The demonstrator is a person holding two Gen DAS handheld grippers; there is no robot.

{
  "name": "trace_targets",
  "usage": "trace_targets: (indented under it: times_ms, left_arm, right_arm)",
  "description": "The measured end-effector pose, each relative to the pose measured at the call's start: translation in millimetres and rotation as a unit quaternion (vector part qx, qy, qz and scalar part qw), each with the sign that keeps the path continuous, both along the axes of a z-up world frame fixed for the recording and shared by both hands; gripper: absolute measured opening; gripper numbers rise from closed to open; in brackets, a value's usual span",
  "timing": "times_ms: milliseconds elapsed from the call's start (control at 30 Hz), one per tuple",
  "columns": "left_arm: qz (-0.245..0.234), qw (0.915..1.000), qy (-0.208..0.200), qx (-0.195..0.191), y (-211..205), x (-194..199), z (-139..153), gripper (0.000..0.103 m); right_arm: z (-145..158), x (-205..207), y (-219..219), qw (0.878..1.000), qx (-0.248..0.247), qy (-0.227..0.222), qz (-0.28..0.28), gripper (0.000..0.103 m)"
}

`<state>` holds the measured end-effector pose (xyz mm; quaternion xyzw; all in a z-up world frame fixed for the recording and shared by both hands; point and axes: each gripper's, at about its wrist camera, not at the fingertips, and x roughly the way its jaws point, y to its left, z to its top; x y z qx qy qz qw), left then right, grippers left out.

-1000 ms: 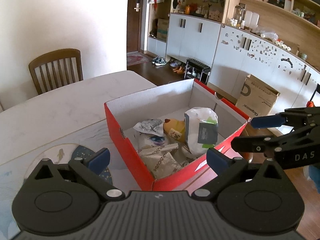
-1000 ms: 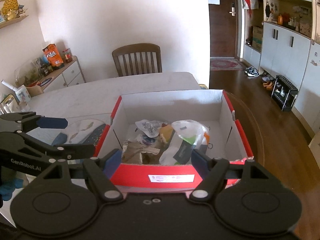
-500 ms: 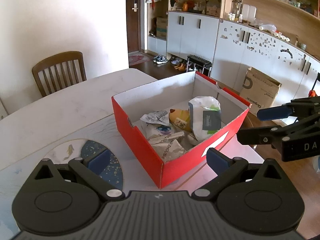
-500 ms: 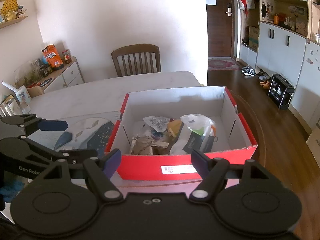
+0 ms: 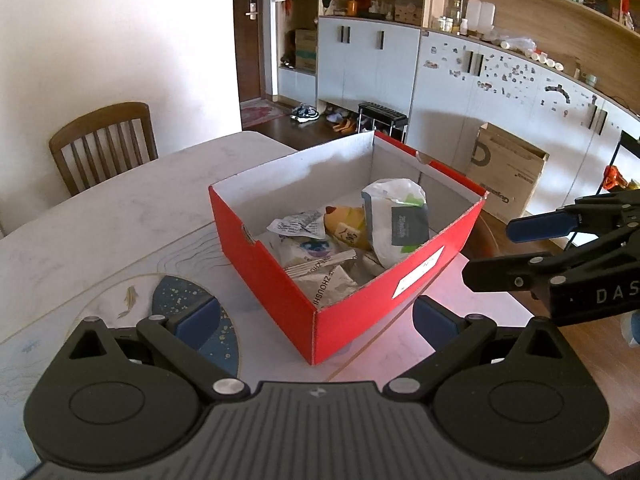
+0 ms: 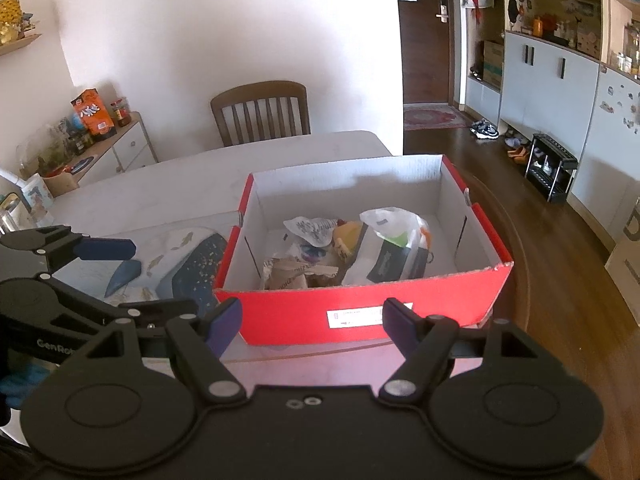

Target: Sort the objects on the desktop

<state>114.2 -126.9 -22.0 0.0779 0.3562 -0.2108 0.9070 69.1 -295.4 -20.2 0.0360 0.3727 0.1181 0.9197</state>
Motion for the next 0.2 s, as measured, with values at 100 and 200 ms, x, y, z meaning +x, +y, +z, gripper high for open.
trace_targets:
  times_ms: [100, 200]
  left_arm:
    - [-0.001, 1.0000, 0.000, -0.001, 1.4, 0.2, 0.0, 0.103]
    - [-0.001, 1.0000, 0.004, -0.005, 5.4, 1.7, 0.2, 0.103]
  right_arm:
    - [-1.4, 0.2, 1.2, 1.000, -0.001, 0.002, -0.004, 0.077]
    - [-1.4, 1.1, 3.2, 1.000, -0.002, 0.003, -0.006, 0.077]
